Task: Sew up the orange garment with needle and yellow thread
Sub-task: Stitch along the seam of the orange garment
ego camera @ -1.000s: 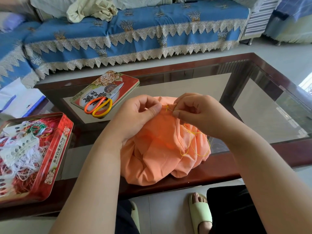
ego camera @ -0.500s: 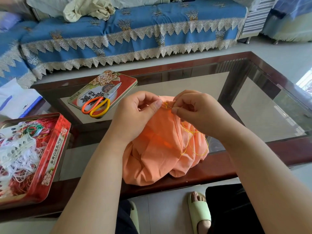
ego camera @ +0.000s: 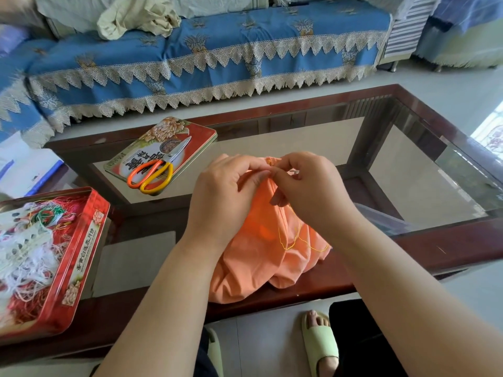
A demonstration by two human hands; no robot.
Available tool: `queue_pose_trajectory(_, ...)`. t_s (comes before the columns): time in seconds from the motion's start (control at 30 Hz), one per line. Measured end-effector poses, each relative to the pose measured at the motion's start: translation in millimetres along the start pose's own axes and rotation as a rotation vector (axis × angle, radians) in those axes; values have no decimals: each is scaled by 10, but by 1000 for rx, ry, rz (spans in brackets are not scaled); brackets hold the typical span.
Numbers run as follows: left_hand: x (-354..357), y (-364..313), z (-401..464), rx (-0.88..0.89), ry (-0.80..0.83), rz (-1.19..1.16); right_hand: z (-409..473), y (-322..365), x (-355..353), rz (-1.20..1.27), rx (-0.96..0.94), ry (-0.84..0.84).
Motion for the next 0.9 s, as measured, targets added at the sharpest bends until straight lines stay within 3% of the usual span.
queue_pose_trajectory(0.3, 41, 119, 3, -278, -6, -357, -38, 35, 40, 145, 46, -56)
queue_pose_trajectory(0.43, 30, 108, 0, -257, 6, -249, -47, 42, 76, 148, 54, -45)
queue_pose_trajectory(0.7, 38, -19, -7, -20, -23, 126, -52, -12, 69, 362, 143, 67)
queue_pose_trajectory(0.9, 12, 53, -14, -75, -88, 73, -62, 1, 39, 535, 171, 232)
Point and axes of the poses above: each hand's wrist, its own z-axis towards the middle knuckle, its own x-axis out of the palm, y = z × x, the point moved 5 cm from there along z, towards the middle knuckle, and after that the axes turned 15 degrees about y, right-handed, at the moved point
